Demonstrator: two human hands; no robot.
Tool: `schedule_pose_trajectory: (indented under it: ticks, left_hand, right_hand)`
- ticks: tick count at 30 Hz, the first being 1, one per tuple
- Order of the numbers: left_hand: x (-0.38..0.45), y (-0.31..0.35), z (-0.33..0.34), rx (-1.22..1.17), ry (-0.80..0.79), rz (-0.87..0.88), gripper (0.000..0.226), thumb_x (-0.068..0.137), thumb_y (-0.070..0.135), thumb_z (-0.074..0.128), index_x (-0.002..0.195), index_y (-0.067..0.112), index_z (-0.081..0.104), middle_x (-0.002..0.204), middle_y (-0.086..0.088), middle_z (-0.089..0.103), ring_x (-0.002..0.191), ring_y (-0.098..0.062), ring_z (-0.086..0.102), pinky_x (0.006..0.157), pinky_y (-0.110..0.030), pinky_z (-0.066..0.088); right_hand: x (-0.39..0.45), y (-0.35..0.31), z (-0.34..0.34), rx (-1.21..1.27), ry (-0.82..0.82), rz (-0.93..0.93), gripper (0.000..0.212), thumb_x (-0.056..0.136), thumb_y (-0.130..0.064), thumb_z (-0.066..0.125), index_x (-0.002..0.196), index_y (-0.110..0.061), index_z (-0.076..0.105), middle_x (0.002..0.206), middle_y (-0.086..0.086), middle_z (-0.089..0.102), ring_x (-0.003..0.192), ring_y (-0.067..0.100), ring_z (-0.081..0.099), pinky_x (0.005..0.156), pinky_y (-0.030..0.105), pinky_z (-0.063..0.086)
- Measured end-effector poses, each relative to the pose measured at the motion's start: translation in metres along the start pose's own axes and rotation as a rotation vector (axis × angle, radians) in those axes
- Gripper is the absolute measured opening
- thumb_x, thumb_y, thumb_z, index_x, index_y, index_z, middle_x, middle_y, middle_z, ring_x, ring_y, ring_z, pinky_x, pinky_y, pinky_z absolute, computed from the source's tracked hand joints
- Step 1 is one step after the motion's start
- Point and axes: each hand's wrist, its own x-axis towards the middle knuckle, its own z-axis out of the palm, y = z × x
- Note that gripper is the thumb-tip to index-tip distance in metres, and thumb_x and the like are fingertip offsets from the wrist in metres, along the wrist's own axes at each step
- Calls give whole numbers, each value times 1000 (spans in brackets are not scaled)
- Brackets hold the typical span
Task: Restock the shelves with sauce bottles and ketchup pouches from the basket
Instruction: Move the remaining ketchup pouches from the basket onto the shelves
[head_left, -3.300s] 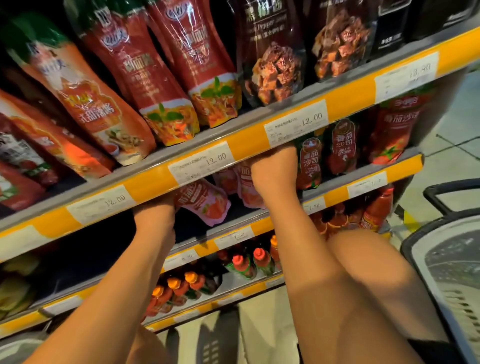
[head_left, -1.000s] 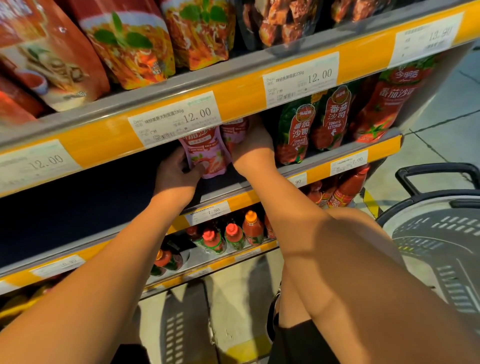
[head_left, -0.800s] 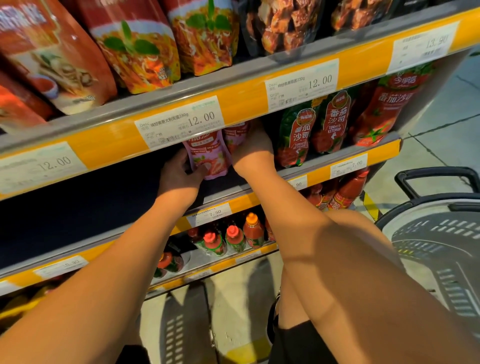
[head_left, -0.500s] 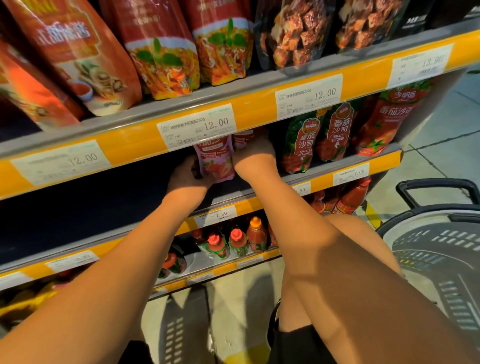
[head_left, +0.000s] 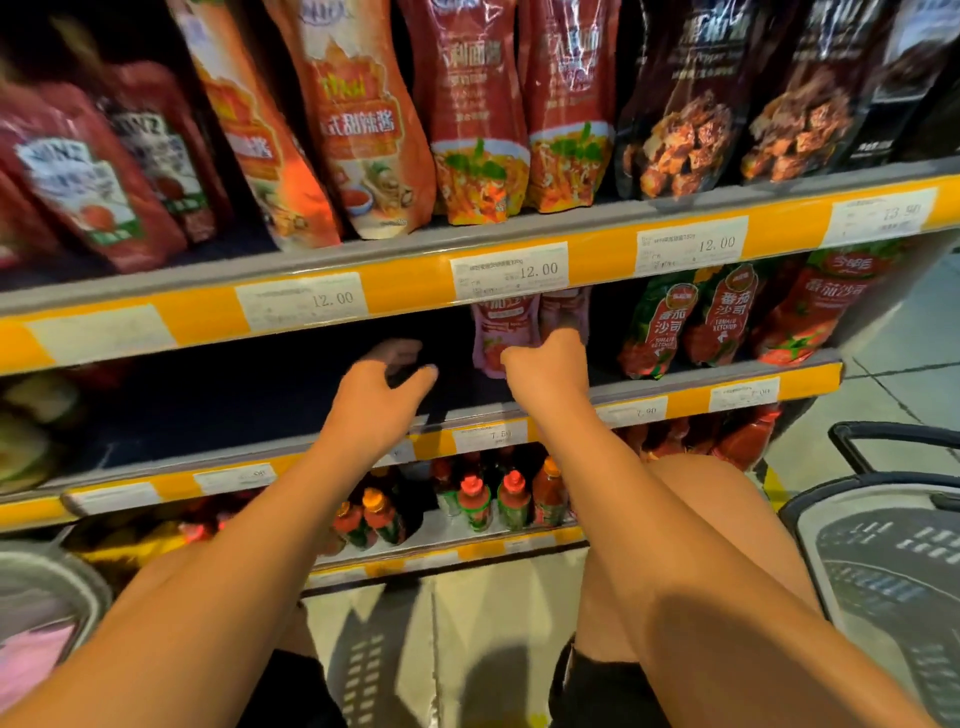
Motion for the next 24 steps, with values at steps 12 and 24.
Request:
schedule_pose_trajectory:
  ticks: [12, 24]
  left_hand:
    - [-89, -52, -129, 58, 169, -20, 29, 98, 37, 67, 127, 35, 66, 128, 19, 64, 125, -4, 57, 107, -40, 48]
    - [-223, -164, -280, -43, 551, -240, 25, 95, 32, 72, 114, 47, 68, 119, 28, 68, 119, 9, 58, 99, -32, 48]
  right_hand:
    - [-73, -12, 66, -47, -300, -293, 25, 86, -6, 68, 92, -29, 70, 99, -10, 72, 95, 7, 68, 84, 33, 55]
    - [-202, -69, 191, -225, -831, -670, 21, 92, -29, 70, 110, -41, 68, 116, -20, 67, 98, -10, 63, 74, 8, 48]
